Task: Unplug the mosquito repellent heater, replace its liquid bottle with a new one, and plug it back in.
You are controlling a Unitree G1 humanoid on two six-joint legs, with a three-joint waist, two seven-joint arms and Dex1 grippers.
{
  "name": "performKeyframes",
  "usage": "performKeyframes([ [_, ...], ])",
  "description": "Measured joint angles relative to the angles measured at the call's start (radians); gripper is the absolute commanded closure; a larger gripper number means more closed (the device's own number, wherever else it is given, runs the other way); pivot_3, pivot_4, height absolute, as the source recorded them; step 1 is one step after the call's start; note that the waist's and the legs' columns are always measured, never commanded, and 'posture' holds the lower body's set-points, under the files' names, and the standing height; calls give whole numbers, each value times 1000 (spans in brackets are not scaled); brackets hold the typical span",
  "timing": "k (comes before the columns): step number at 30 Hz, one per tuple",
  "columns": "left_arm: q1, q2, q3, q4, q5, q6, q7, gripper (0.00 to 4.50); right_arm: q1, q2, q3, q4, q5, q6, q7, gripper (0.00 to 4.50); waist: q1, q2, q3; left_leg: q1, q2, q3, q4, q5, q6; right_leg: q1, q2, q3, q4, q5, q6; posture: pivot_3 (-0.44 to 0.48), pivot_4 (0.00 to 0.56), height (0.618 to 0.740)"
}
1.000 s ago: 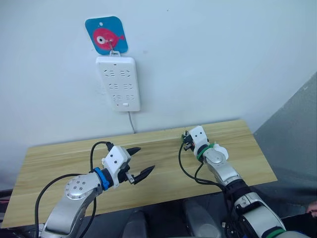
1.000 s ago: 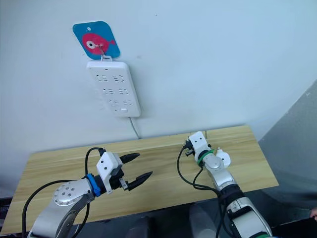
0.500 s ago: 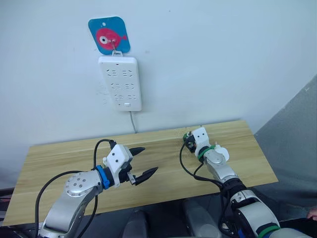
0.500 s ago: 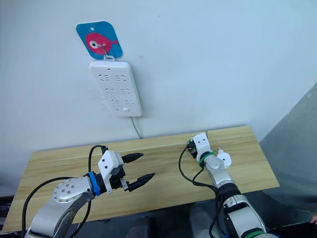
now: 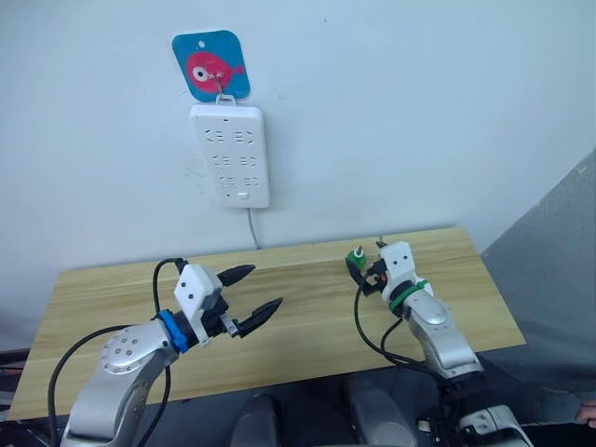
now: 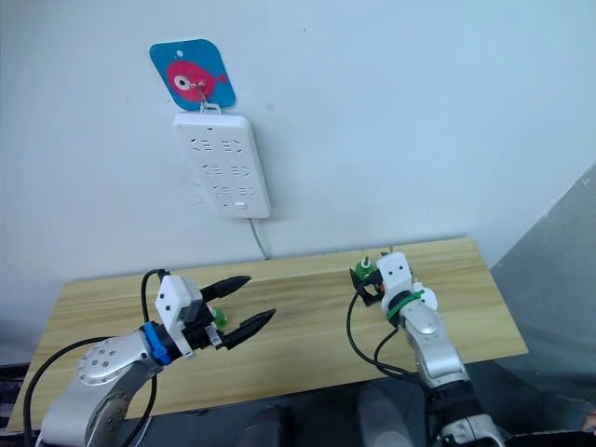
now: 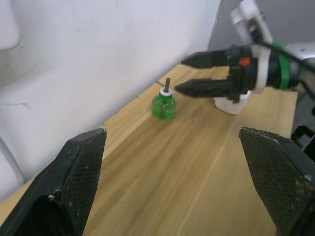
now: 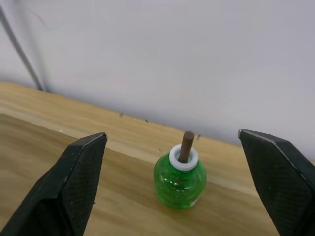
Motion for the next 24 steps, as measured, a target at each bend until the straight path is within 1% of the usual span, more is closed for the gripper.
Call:
performKeyframes([
  [1, 36, -1, 28, -11, 1, -17, 12, 0, 26, -55, 27, -103, 6, 39, 59, 34, -2, 0, 0, 1, 0, 1, 0, 0, 0, 0, 0, 1, 0, -1, 1, -95, 196, 736],
  [3, 105, -12, 71, -23, 4, -27, 36, 0, 39, -129, 48, -231, 35, 101, 142, 34, -2, 0, 0, 1, 1, 1, -1, 0, 0, 0, 0, 1, -1, -2, 3, -95, 196, 736],
  [4, 137, -19, 89, -31, 4, -29, 51, 0, 39, -160, 58, -283, 47, 125, 180, 34, -2, 0, 0, 1, 1, 1, -1, 0, 0, 0, 0, 0, -1, -2, 4, -93, 207, 736],
  [7, 231, -61, 137, -36, 12, -32, 108, 0, 14, -248, 102, -423, 100, 214, 306, 34, 1, -2, 2, 1, 1, 0, 0, 0, 0, 0, 0, 0, -1, -3, 4, -82, 215, 736],
  [9, 254, -72, 160, -22, 20, -32, 134, 0, -8, -286, 125, -493, 138, 277, 370, 34, 6, -5, 3, 1, 1, -1, 0, 0, 0, 1, 1, 0, 0, -3, 4, -75, 221, 736],
  [13, 244, -64, 193, 75, 32, -32, 149, 0, -49, -310, 153, -577, 195, 385, 424, 34, 23, -6, 4, 1, 0, 0, 1, 0, 0, 1, 1, 0, -1, -3, 3, -62, 239, 736],
  [18, 192, -36, 173, 221, 77, -33, 141, 0, -68, -336, 160, -613, 213, 455, 441, 34, 33, -9, 18, 0, 0, 0, 0, 0, 0, 0, 0, 0, -2, -3, 3, -74, 259, 736],
  [22, 87, -26, 133, 381, 145, -60, 147, 0, -64, -383, 159, -650, 239, 500, 466, 34, 46, -7, 31, -1, 0, -1, 0, 0, 0, -1, 0, -2, -2, -3, 3, -87, 275, 736],
  [24, 40, -15, 113, 467, 182, -89, 140, 0, -62, -404, 155, -670, 251, 518, 471, 34, 49, -8, 35, -1, 1, -1, -1, 0, 0, -2, 0, -2, -2, -3, 3, -96, 283, 736],
])
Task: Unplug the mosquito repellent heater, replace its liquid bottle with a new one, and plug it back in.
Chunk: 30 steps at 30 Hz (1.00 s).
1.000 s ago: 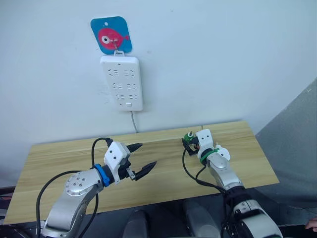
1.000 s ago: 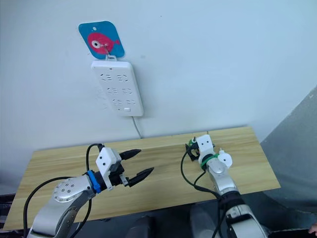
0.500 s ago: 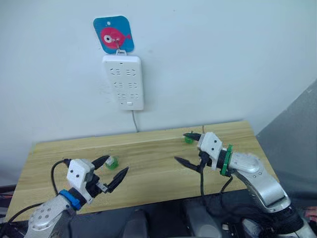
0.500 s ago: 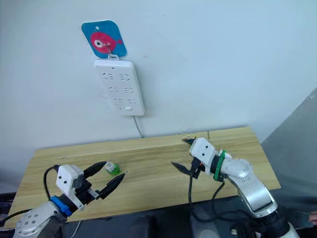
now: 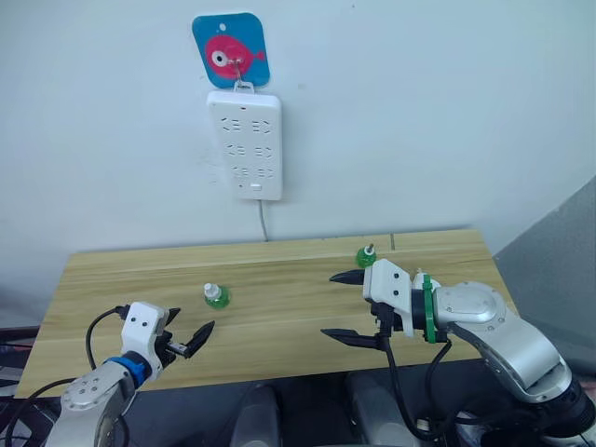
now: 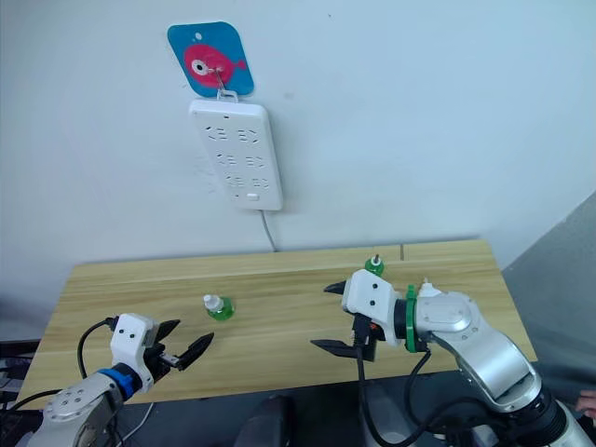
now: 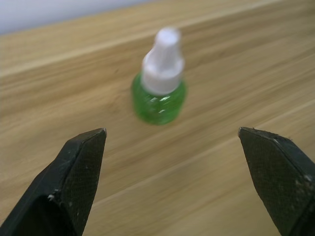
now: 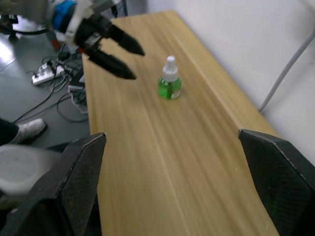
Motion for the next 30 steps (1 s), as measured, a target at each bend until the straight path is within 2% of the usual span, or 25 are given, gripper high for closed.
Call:
performKeyframes([
  [5, -121, 24, -46, 176, 52, -81, -43, 0, 2, -18, -1, -47, 29, 42, -2, 34, 1, -1, 14, 0, 0, 0, 0, 0, 0, 0, -1, 0, 0, 0, 0, -111, 294, 736],
  [13, -235, 36, -90, 372, 98, -190, -89, 0, 10, -36, -1, -85, 56, 85, -10, 34, -1, -1, 25, -2, -1, 0, 0, 0, 0, -1, -4, -2, 0, 0, 0, -129, 307, 736],
  [22, -353, -15, -125, 478, 112, -266, -93, 0, 16, -35, 0, -111, 65, 111, -44, 34, -1, -2, 35, -2, -1, 0, 0, 0, 0, -1, -5, -3, 0, 0, 1, -148, 307, 736],
  [27, -359, -17, -136, 485, 112, -276, -108, 0, 23, -35, 1, -115, 64, 122, -52, 34, -4, -2, 36, -2, -1, 0, 0, 0, 0, -1, -5, -3, 0, 0, 1, -153, 306, 736],
  [30, -356, -17, -136, 484, 110, -278, -109, 627, 24, -35, 2, -118, 64, 122, -58, 0, -8, -2, 36, -2, -1, 0, 0, 0, 0, -1, -5, -2, 0, 0, 1, -150, 304, 736],
])
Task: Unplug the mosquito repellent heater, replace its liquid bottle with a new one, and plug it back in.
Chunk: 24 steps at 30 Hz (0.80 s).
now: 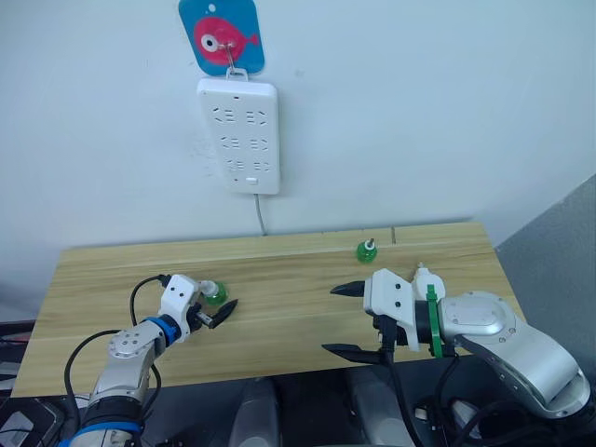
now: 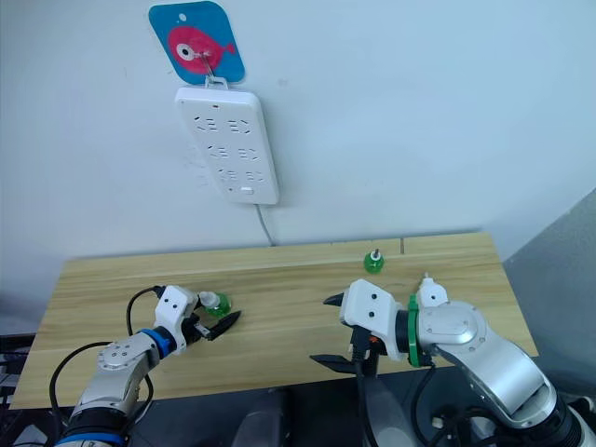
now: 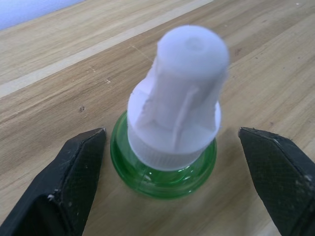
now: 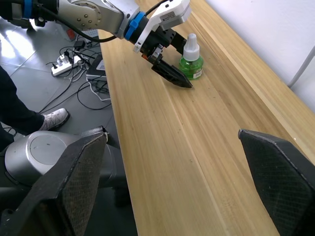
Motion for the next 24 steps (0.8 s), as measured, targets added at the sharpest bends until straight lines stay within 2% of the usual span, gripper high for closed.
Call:
performKeyframes([
  [4, 8, 0, 1, 0, -1, -6, 0, 1924, 0, 1, 2, -1, 0, 1, -11, 0, -4, 0, 0, 0, 0, 0, 0, 0, 0, 0, 0, 0, 0, 0, 0, -152, 301, 736],
  [6, 9, 0, 1, 0, -1, -13, 0, 2258, 1, 2, 3, -2, 0, 2, -13, 0, -4, 0, 0, 0, 0, 0, 0, 0, 0, 0, 0, 0, 0, 0, 0, -154, 301, 736],
  [13, -15, -1, -5, 22, 0, -23, -9, 2259, 25, 2, 3, -20, 0, 3, -36, 0, -5, 0, 0, 0, 0, 0, 0, 0, 0, 0, 0, 0, 0, 0, 0, -165, 282, 736],
  [18, -18, 28, -97, -224, -49, 83, -181, 2259, 27, 15, -9, -20, 4, 5, -54, 0, -7, -1, 0, -2, 0, 0, 0, 0, -1, -2, -2, 0, -1, 0, 1, -180, 251, 736],
  [21, -52, 78, -144, -380, -90, 189, -273, 2259, -74, 75, -51, 1, 69, 89, -76, 0, -21, -1, 0, -2, 0, 0, 0, 1, -1, -2, -1, 0, 0, 0, 1, -194, 232, 736],
  [24, -121, 88, -177, -482, -123, 277, -322, 2259, -176, 148, -76, 9, 131, 185, -121, 0, -34, -2, -1, -2, -1, 0, 0, 1, -1, -2, 0, -1, 0, 0, 1, -201, 221, 736],
])
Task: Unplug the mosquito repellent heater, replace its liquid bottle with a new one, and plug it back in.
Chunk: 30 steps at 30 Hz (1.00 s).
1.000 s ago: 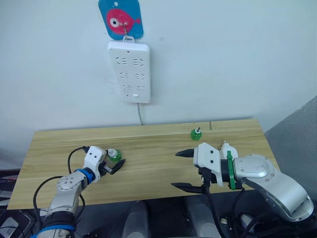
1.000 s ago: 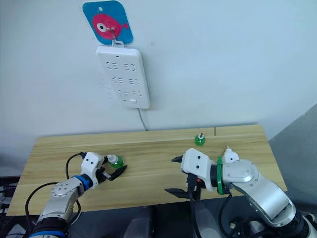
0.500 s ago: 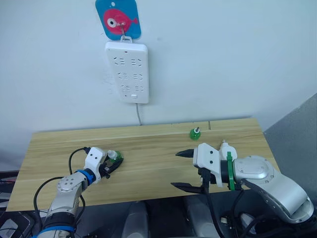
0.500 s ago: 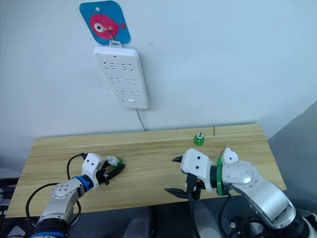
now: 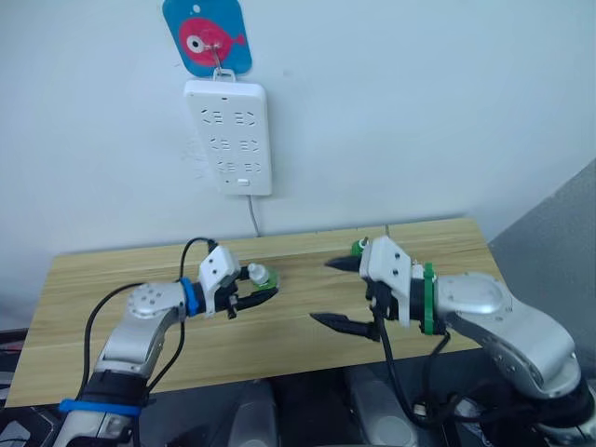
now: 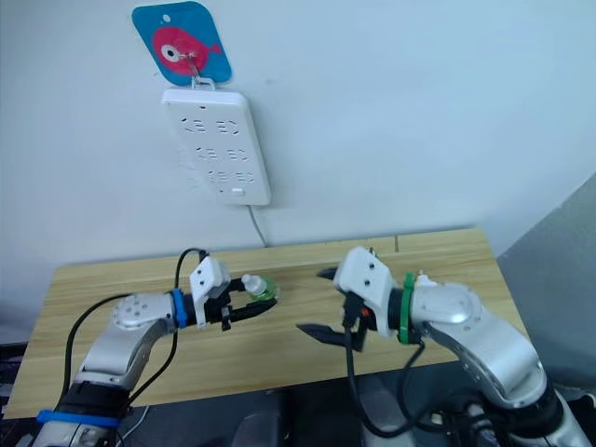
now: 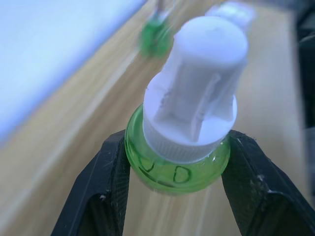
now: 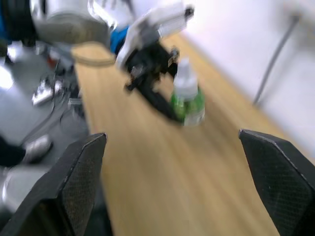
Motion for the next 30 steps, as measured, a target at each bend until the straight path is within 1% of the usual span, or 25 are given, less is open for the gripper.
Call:
performKeyframes([
  [3, -20, 7, -15, -28, -12, 46, -18, 2259, -27, 28, 1, 3, 26, 53, -28, 0, -11, 0, 0, 0, 0, 0, -1, 0, 0, 0, 0, 0, 0, 0, 0, -201, 221, 736],
  [6, -23, 18, -26, -33, -12, 82, -32, 2259, -40, 38, 5, 14, 29, 88, -55, 0, -16, 0, -1, -3, 0, 0, -1, 0, 0, -3, -1, 0, 0, 3, -5, -207, 197, 736],
  [7, -36, 30, -40, -41, -12, 101, -48, 2259, -62, 62, 15, 27, 26, 100, -76, 0, -18, 0, -1, -6, 0, -1, 0, 0, 0, -6, -1, 0, 1, 3, -5, -205, 187, 736],
  [9, -87, 42, -74, -72, -12, 129, -74, 2259, -118, 113, 33, 69, 17, 116, -116, 0, -19, -1, -3, -12, -1, -2, 1, 2, -3, -12, -1, -2, 2, 4, -6, -206, 183, 736],
  [12, -146, 42, -95, -101, -12, 153, -89, 2259, -162, 166, 93, 123, -10, 122, -156, 0, -21, -1, -8, -13, 0, -4, 1, 3, -4, -12, -2, -4, 2, 6, -6, -203, 176, 736],
  [17, -151, 43, -110, -103, -3, 168, -89, 2259, -193, 214, 156, 221, -58, 119, -196, 0, -32, -1, -11, -14, 0, -5, 1, 3, -4, -12, -5, -5, 2, 6, -6, -194, 168, 736],
  [22, -167, 43, -115, -103, 6, 170, -90, 2259, -211, 231, 165, 273, -93, 107, -206, 0, -33, 0, -14, -14, -1, -6, 1, 3, -4, -12, -5, -6, 2, 6, -6, -192, 165, 736],
  [25, -172, 42, -115, -103, 6, 170, -90, 2259, -210, 240, 165, 281, -94, 106, -205, 624, -35, 0, -15, -14, -1, -6, 1, 3, -4, -12, -5, -7, 2, 6, -6, -189, 162, 736],
  [28, -174, 42, -115, -103, 6, 171, -90, 2259, -210, 246, 165, 287, -95, 101, -202, 1651, -37, 0, -17, -14, -1, -6, 2, 3, -4, -12, -6, -7, 3, 6, -6, -183, 157, 736],
  [30, -174, 42, -115, -103, 5, 174, -90, 2259, -210, 247, 165, 287, -99, 95, -201, 2428, -37, 0, -21, -14, -1, -6, 2, 3, -4, -12, -6, -7, 3, 6, -6, -183, 157, 736],
])
